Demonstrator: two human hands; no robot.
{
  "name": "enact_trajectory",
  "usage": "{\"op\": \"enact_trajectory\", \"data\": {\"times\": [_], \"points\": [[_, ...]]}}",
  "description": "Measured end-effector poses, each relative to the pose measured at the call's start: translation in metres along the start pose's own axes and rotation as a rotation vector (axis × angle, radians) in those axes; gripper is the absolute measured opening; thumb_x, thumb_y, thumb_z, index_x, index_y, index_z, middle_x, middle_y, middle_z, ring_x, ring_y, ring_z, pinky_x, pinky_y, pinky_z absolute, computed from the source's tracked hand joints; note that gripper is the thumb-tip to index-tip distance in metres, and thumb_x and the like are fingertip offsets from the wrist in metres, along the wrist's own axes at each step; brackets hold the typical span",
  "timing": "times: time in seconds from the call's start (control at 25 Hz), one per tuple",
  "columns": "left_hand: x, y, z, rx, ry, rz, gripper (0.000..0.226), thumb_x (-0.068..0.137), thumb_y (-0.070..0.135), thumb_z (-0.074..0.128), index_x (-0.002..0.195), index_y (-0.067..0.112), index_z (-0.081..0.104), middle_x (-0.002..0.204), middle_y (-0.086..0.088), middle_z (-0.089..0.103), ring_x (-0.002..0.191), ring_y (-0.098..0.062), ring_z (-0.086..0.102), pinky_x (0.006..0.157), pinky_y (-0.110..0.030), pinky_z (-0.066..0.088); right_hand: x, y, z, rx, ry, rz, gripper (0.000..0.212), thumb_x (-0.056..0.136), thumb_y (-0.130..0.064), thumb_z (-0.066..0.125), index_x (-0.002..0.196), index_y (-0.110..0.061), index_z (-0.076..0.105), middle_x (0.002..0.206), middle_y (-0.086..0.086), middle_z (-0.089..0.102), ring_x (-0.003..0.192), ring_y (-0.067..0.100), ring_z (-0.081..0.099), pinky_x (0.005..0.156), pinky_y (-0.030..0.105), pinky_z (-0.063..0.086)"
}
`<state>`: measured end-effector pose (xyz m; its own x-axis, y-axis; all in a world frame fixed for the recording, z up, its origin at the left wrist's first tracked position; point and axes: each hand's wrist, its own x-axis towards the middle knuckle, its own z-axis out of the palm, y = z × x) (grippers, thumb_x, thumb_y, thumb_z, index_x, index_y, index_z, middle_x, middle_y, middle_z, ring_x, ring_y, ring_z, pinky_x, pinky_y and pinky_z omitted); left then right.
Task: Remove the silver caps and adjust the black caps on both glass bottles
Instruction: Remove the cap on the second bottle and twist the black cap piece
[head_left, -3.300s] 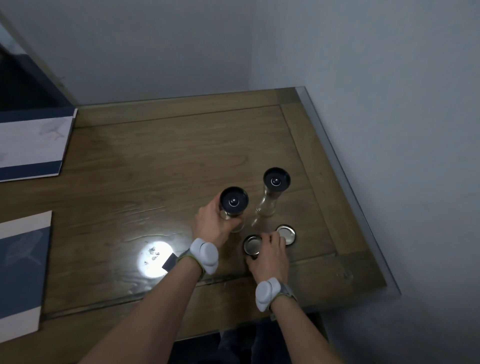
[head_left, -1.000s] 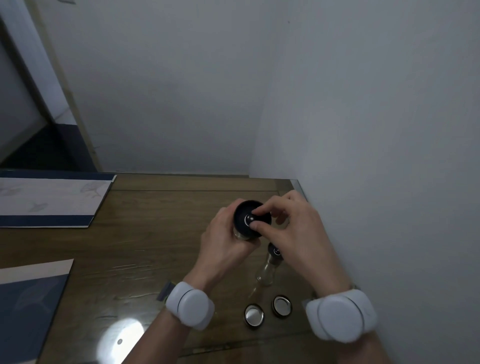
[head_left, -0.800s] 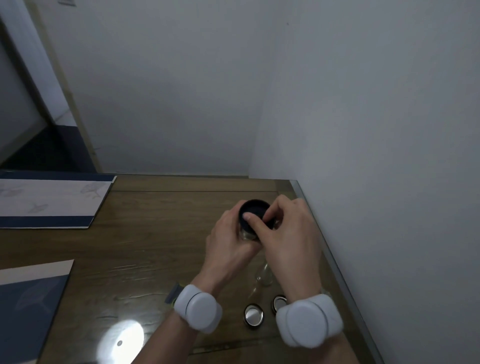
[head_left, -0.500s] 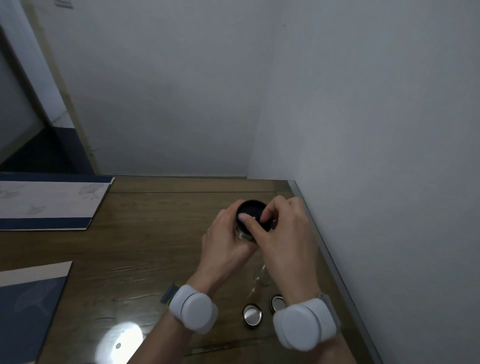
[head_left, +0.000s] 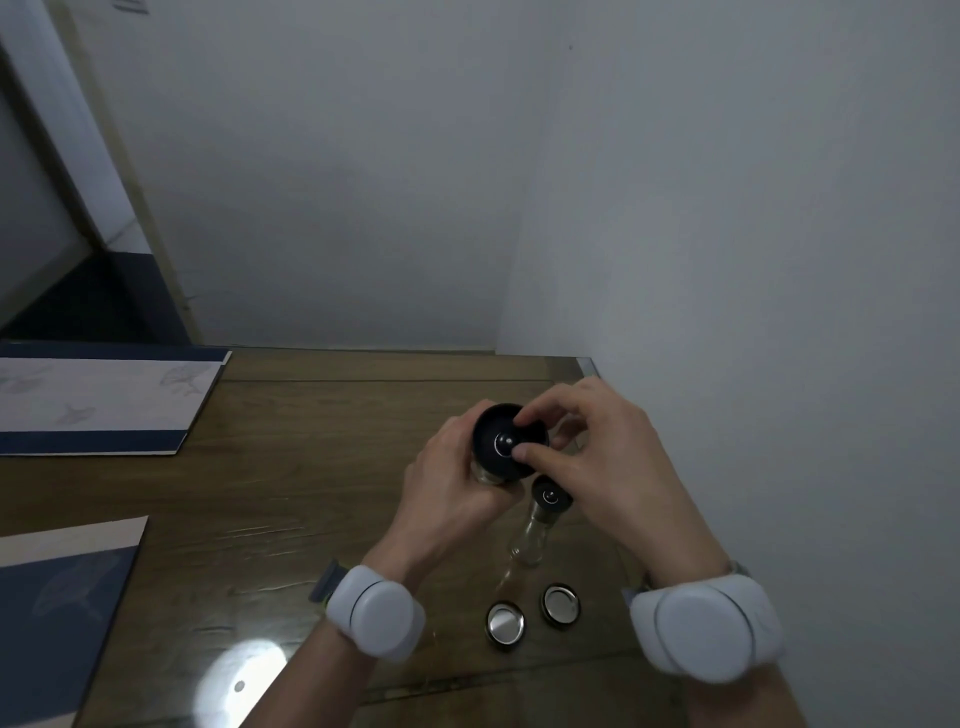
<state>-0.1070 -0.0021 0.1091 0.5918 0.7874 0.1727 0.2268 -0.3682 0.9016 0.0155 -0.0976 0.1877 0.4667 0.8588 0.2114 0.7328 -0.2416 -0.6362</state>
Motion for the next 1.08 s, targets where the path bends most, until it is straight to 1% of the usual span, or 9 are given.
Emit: {"op": "enact_trajectory", "data": {"times": [0.16, 0.24, 0.32, 0.44, 0.64, 0.8, 0.84, 0.92, 1.08], "points": [[-0.002, 0.005, 0.000, 0.005, 0.014, -0.006, 0.046, 0.065, 0.032, 0.071, 0.108, 0.044, 0.062, 0.104, 0.009, 0.072, 0.102, -0.020, 0.068, 0.087, -0.055, 0.059, -0.003, -0.002, 0.002, 0.054, 0.030, 0.027, 0.023, 0.070, -0.030, 0.088, 0.084, -0.037, 0.071, 0.092, -0.013, 0.059, 0.078, 0.006, 0.063, 0.078, 0.039, 0.056], [-0.002, 0.008, 0.001, -0.017, 0.009, 0.010, 0.043, 0.067, 0.033, 0.072, 0.108, 0.041, 0.063, 0.105, 0.007, 0.073, 0.103, -0.023, 0.069, 0.087, -0.056, 0.058, -0.004, -0.003, 0.007, 0.038, 0.063, 0.031, 0.023, 0.071, -0.036, 0.087, 0.085, -0.039, 0.069, 0.094, -0.014, 0.056, 0.079, 0.003, 0.060, 0.071, 0.031, 0.053], [-0.003, 0.012, 0.003, -0.050, 0.008, 0.022, 0.047, 0.068, 0.033, 0.073, 0.115, 0.037, 0.065, 0.110, 0.005, 0.075, 0.110, -0.026, 0.070, 0.091, -0.056, 0.058, -0.005, -0.003, 0.011, 0.009, 0.109, 0.037, 0.022, 0.071, -0.041, 0.085, 0.085, -0.040, 0.068, 0.095, -0.015, 0.054, 0.078, 0.001, 0.056, 0.065, 0.022, 0.044], [-0.006, 0.013, 0.004, -0.047, 0.013, 0.028, 0.050, 0.069, 0.035, 0.072, 0.118, 0.039, 0.065, 0.114, 0.007, 0.075, 0.113, -0.023, 0.071, 0.093, -0.055, 0.059, -0.008, -0.003, 0.017, -0.015, 0.171, 0.057, 0.024, 0.071, -0.045, 0.085, 0.087, -0.038, 0.068, 0.096, -0.016, 0.054, 0.077, -0.001, 0.054, 0.060, 0.015, 0.035], [-0.005, 0.015, 0.005, -0.091, 0.022, 0.034, 0.055, 0.065, 0.042, 0.067, 0.120, 0.035, 0.065, 0.115, 0.004, 0.075, 0.111, -0.025, 0.071, 0.093, -0.056, 0.059, -0.015, -0.008, 0.029, 0.038, 0.296, 0.040, 0.025, 0.075, -0.045, 0.083, 0.091, -0.035, 0.066, 0.099, -0.015, 0.050, 0.083, -0.001, 0.056, 0.065, 0.009, 0.039], [-0.006, 0.013, 0.007, -0.096, 0.017, 0.040, 0.051, 0.068, 0.044, 0.066, 0.118, 0.036, 0.064, 0.112, 0.005, 0.075, 0.110, -0.024, 0.072, 0.091, -0.058, 0.060, -0.020, -0.011, 0.037, 0.023, 0.364, 0.039, 0.025, 0.078, -0.047, 0.080, 0.092, -0.034, 0.064, 0.102, -0.013, 0.050, 0.087, 0.003, 0.058, 0.067, 0.011, 0.044], [-0.006, 0.012, 0.007, -0.095, 0.016, 0.042, 0.051, 0.067, 0.042, 0.067, 0.118, 0.036, 0.064, 0.112, 0.005, 0.075, 0.111, -0.024, 0.071, 0.092, -0.059, 0.059, -0.021, -0.011, 0.036, 0.028, 0.349, 0.031, 0.025, 0.078, -0.047, 0.080, 0.091, -0.034, 0.064, 0.101, -0.013, 0.050, 0.086, 0.002, 0.058, 0.067, 0.011, 0.044], [-0.006, 0.010, 0.008, -0.096, 0.023, 0.048, 0.054, 0.066, 0.038, 0.070, 0.119, 0.035, 0.065, 0.114, 0.006, 0.075, 0.113, -0.026, 0.071, 0.094, -0.059, 0.058, -0.020, -0.007, 0.026, 0.041, 0.256, 0.009, 0.025, 0.076, -0.046, 0.082, 0.090, -0.034, 0.065, 0.098, -0.015, 0.050, 0.082, 0.001, 0.058, 0.066, 0.015, 0.045], [-0.007, 0.003, 0.007, -0.061, 0.032, 0.066, 0.051, 0.067, 0.036, 0.075, 0.117, 0.038, 0.065, 0.110, 0.009, 0.075, 0.108, -0.023, 0.072, 0.090, -0.057, 0.059, -0.015, -0.003, -0.007, 0.058, -0.030, -0.021, 0.022, 0.075, -0.030, 0.084, 0.092, -0.038, 0.072, 0.098, -0.013, 0.057, 0.075, 0.007, 0.062, 0.075, 0.036, 0.055]]}}
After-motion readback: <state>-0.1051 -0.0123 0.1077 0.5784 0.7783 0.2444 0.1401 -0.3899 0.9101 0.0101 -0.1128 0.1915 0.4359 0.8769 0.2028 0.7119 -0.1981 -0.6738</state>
